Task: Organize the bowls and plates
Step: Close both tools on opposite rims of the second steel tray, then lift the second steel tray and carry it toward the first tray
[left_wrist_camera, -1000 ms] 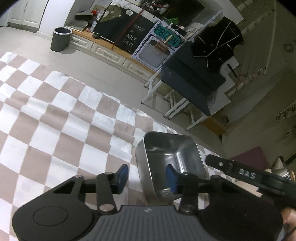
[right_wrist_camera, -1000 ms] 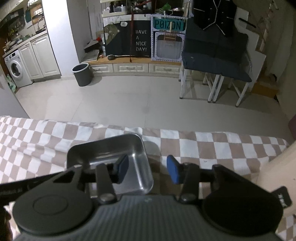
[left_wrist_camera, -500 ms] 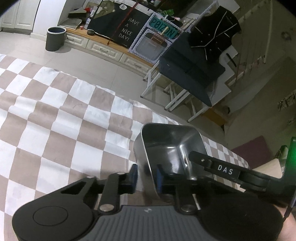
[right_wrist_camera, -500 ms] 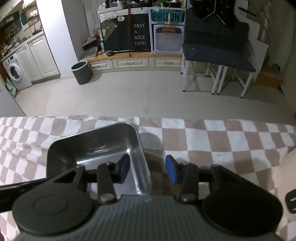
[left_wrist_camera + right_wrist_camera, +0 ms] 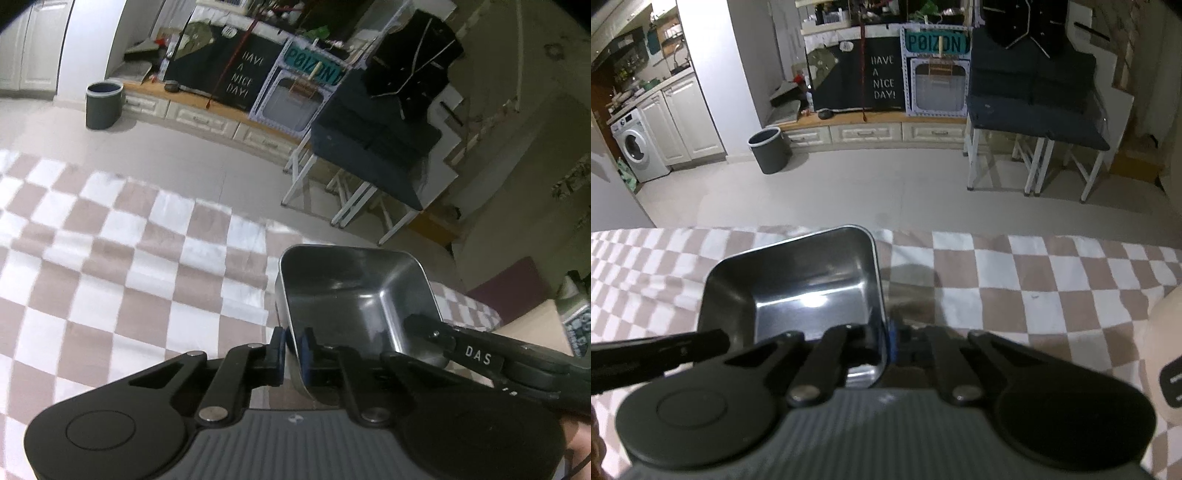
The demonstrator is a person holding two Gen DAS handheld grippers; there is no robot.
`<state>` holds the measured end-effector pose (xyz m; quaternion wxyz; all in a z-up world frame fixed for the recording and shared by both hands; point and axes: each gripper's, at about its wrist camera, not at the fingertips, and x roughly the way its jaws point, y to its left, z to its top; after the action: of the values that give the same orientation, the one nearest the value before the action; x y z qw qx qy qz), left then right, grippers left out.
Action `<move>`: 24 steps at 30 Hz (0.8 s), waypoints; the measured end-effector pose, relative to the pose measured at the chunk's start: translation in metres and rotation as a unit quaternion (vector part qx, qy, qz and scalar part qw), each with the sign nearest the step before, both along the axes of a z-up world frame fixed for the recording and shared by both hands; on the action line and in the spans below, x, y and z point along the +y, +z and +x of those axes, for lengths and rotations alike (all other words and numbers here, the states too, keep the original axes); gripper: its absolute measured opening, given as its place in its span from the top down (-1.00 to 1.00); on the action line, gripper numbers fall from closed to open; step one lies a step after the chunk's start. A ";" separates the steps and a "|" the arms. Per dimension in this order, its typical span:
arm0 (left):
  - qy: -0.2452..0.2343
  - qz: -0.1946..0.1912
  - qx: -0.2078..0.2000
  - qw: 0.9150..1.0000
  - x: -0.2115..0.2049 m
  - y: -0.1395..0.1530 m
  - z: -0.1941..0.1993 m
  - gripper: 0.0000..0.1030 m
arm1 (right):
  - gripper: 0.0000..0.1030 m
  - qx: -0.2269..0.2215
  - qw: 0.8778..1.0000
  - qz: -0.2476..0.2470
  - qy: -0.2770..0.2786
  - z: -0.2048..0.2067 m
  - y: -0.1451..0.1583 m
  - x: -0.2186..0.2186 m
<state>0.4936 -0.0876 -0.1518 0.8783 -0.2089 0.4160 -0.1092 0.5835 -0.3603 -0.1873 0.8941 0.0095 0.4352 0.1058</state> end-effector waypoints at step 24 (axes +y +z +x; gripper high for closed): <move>-0.027 0.003 -0.089 0.996 0.015 0.117 -0.151 0.83 | 0.93 -0.073 0.993 0.083 -0.042 -0.176 0.124 -0.023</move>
<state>0.3426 -0.0726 -0.0349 0.9090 -0.1843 0.3423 -0.1502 0.4075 -0.3838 -0.0636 0.9231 0.0940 0.3579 0.1043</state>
